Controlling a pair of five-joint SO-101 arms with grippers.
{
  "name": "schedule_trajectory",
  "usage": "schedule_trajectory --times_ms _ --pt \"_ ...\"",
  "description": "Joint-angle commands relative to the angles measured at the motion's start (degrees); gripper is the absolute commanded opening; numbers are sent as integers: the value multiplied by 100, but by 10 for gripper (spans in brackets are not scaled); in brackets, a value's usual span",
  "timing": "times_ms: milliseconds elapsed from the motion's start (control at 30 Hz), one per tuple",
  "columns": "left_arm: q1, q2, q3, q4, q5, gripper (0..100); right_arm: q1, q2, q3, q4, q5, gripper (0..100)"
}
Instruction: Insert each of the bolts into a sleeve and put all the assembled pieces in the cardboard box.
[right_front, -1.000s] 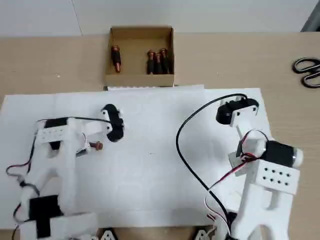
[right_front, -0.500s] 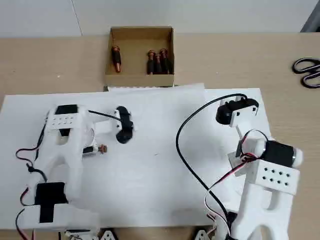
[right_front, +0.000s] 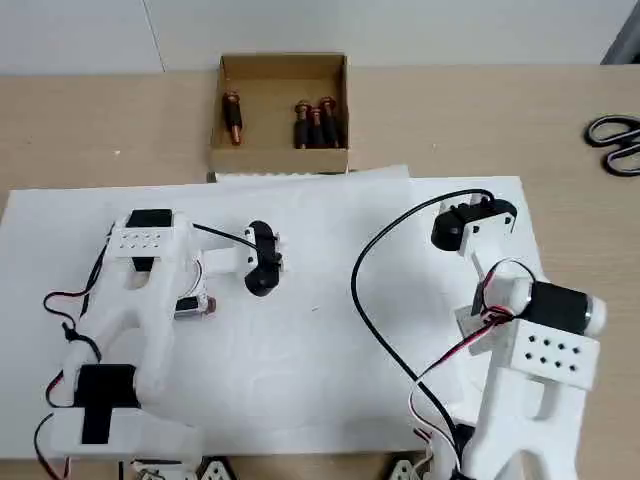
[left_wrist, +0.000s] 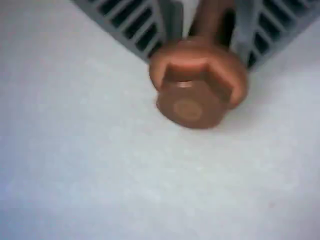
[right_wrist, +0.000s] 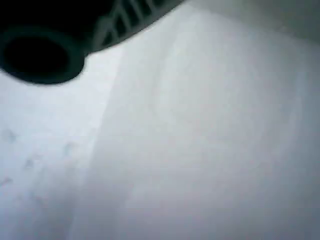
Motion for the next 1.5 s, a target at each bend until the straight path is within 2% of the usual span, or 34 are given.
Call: schedule_trajectory --times_ms 0,133,300,400,633,867,1000,1133,1467 --pt "79 70 -75 53 -1521 64 4 -163 -53 22 18 4" --pt "185 475 -110 53 -1433 6 -13 -163 -53 22 18 4" --pt "369 686 -444 149 -879 6 -13 -163 -53 31 18 4" --pt "396 677 -1051 624 -818 6 -13 -163 -62 31 18 4" --pt "413 677 -2862 2391 -695 6 -13 -163 -70 31 18 4" --pt "404 -220 -3468 2356 123 6 -22 -171 -79 31 -193 4" --pt "536 -941 -3459 2356 949 6 -110 -171 -149 57 -316 4" --pt "615 -1574 -3468 2356 2013 6 -426 -400 -633 576 -440 4" --pt "607 -2576 -3468 2356 4932 6 -1051 -1578 -519 646 -756 6"
